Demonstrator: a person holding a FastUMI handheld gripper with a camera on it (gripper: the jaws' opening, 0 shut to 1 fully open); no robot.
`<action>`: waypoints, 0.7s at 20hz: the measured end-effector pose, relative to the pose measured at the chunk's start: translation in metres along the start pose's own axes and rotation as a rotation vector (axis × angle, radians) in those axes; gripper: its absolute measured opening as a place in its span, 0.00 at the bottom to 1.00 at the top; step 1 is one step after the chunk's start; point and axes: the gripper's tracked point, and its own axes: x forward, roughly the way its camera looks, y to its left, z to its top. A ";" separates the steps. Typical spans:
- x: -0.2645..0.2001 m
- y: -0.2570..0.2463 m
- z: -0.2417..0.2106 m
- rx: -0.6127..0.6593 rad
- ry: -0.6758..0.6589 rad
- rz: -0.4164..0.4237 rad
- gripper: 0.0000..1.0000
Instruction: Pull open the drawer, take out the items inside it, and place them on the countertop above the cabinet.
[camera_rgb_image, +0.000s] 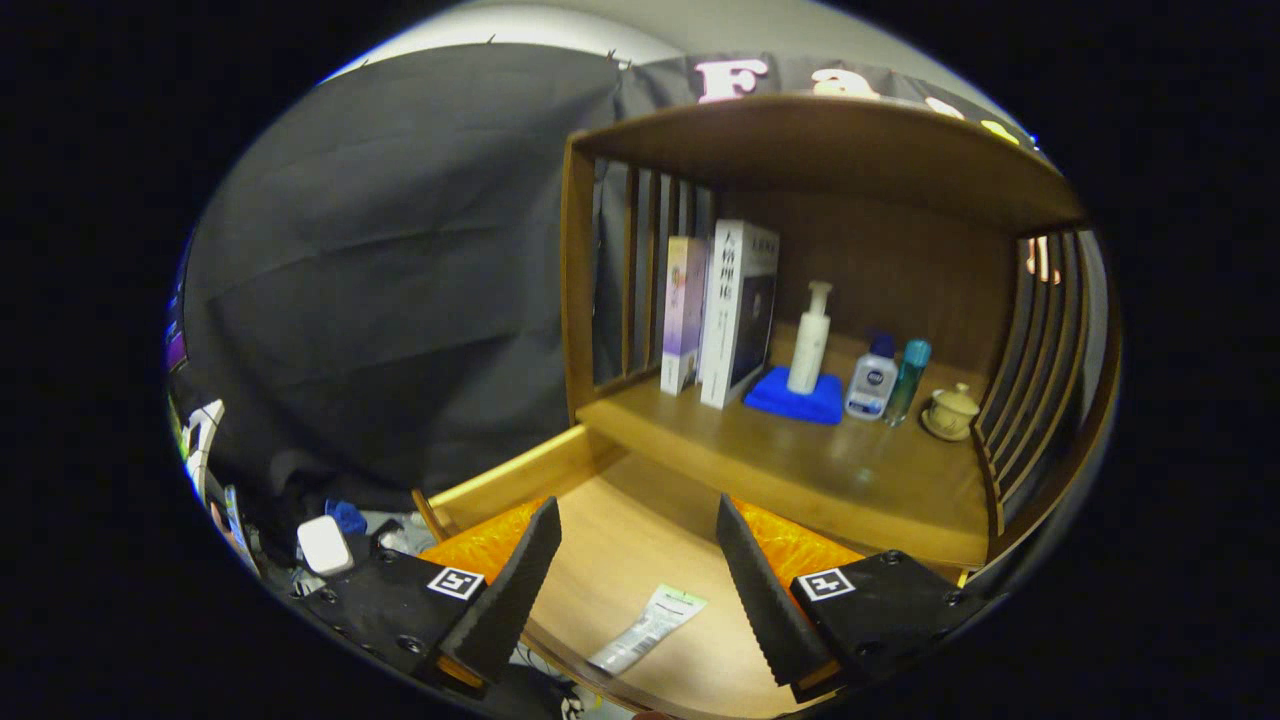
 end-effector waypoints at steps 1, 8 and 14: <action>0.007 -0.001 -0.008 -0.014 0.036 0.005 0.98; 0.049 -0.010 -0.067 -0.045 0.315 0.058 0.98; 0.063 -0.002 -0.119 -0.073 0.502 0.079 0.98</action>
